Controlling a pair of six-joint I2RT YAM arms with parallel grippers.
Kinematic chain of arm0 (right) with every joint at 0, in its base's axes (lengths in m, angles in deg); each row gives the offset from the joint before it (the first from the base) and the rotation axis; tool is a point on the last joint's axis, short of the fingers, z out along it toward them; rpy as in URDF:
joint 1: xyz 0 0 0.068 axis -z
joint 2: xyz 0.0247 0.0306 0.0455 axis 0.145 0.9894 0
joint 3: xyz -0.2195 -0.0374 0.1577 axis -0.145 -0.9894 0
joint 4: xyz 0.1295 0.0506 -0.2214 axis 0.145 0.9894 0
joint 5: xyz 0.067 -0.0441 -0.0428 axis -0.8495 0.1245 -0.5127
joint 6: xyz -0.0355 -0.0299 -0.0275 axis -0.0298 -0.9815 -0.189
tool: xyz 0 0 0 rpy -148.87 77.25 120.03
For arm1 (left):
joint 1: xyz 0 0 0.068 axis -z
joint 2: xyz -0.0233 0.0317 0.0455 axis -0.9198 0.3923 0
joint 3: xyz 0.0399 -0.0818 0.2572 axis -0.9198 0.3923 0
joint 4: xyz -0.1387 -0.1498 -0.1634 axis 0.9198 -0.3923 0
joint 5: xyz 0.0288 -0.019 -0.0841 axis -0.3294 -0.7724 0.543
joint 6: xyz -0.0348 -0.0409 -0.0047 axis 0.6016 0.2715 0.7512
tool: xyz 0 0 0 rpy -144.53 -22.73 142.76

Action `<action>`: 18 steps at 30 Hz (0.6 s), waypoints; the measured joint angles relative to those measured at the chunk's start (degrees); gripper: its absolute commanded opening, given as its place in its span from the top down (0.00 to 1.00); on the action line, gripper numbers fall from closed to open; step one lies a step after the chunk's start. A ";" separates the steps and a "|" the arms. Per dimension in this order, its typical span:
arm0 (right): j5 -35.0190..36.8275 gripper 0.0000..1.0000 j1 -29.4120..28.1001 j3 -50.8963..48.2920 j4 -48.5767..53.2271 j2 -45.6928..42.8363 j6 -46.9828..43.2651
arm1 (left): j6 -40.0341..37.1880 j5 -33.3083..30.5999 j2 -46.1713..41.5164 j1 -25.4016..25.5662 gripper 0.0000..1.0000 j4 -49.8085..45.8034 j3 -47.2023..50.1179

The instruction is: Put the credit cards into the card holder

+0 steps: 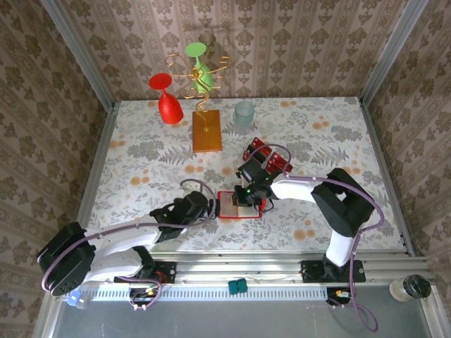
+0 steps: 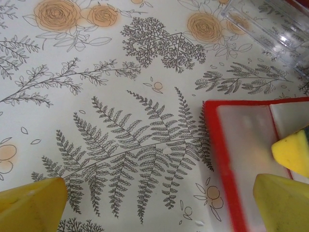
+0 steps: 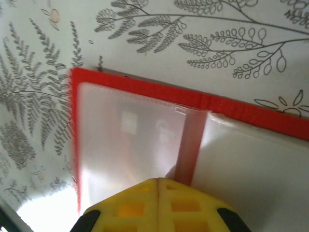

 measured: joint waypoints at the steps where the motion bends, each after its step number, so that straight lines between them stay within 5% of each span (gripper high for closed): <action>1: -0.22 0.95 0.02 0.00 -0.33 0.11 0.00 | -0.04 0.02 0.46 0.00 0.00 0.17 0.00; 18: -0.28 0.95 0.00 0.00 -1.22 0.13 0.04 | -0.09 2.12 11.78 0.07 0.00 4.61 -2.12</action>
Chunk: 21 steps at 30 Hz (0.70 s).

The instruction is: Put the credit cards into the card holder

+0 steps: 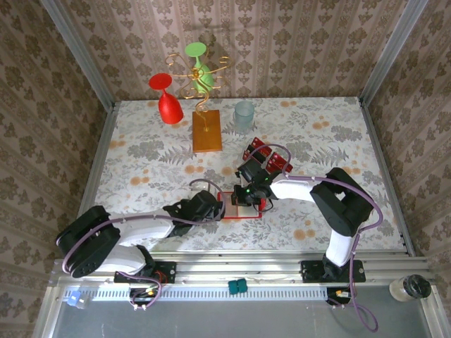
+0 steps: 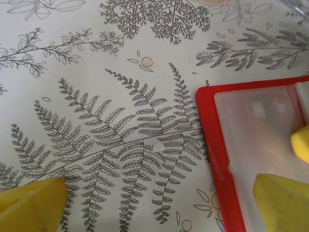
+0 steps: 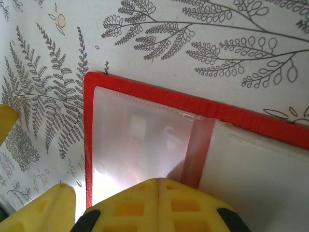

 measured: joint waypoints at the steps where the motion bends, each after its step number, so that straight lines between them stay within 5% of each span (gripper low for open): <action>1: 0.00 0.95 0.00 0.00 0.00 -0.02 0.00 | 0.00 0.02 0.52 0.02 0.00 0.22 0.00; 6: 0.02 0.92 0.04 0.00 0.52 -0.85 -0.07 | 0.04 -0.52 2.34 0.46 0.00 1.11 -0.02; 13: 3.45 0.69 2.05 3.26 8.66 -8.63 -4.59 | 0.52 -1.97 2.78 1.33 0.00 1.36 -0.04; 21: 15.39 0.67 4.48 10.84 20.57 -11.96 -15.89 | 1.29 -2.43 2.78 1.62 0.00 1.42 -0.02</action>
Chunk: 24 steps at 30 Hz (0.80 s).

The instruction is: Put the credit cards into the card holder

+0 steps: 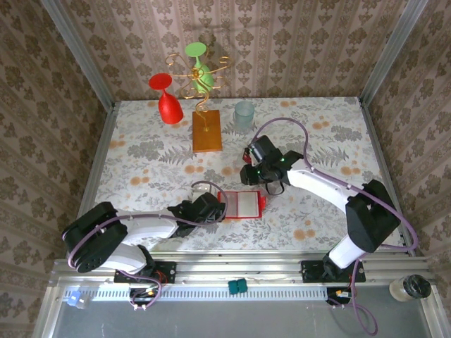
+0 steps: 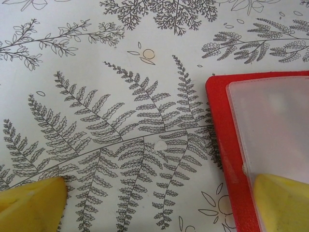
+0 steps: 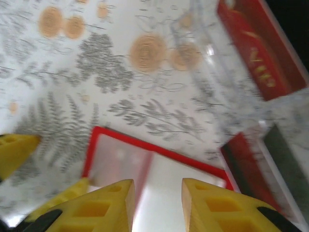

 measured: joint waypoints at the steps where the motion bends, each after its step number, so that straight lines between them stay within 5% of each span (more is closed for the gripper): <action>1: 1.33 0.67 0.02 0.31 1.66 0.00 -1.36 | 0.04 0.00 0.00 0.00 0.00 0.00 0.00; 24: 20.24 0.69 -6.27 7.13 16.06 9.79 -15.96 | 0.46 -0.42 0.22 0.33 0.00 0.50 0.04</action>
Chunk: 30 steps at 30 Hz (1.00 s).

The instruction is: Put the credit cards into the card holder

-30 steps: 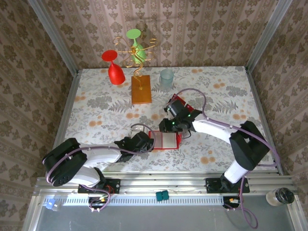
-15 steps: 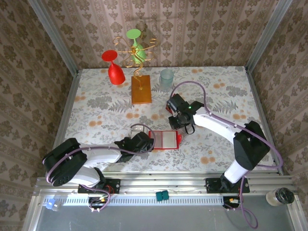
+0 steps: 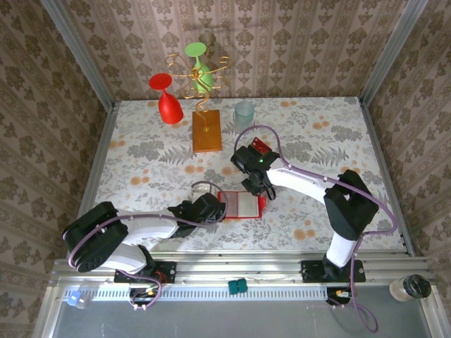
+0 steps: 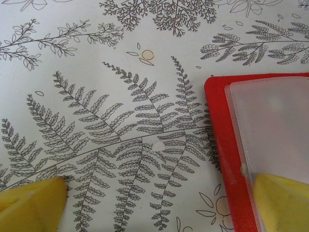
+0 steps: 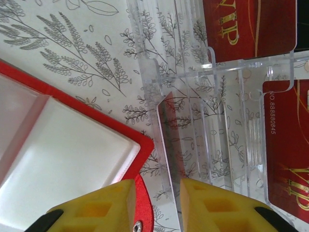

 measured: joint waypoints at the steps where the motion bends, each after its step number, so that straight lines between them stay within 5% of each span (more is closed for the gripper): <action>1: 0.42 0.70 -0.04 0.02 0.02 0.39 -0.11 | 0.00 0.00 0.00 0.00 0.00 0.00 0.00; 20: 3.56 1.00 -0.31 0.46 0.94 2.95 -2.34 | 0.02 -0.22 0.00 0.04 0.00 0.42 0.28; 30: 4.94 1.00 -1.01 0.55 0.96 2.58 -3.82 | 0.39 -0.61 -0.20 0.04 0.00 0.85 0.72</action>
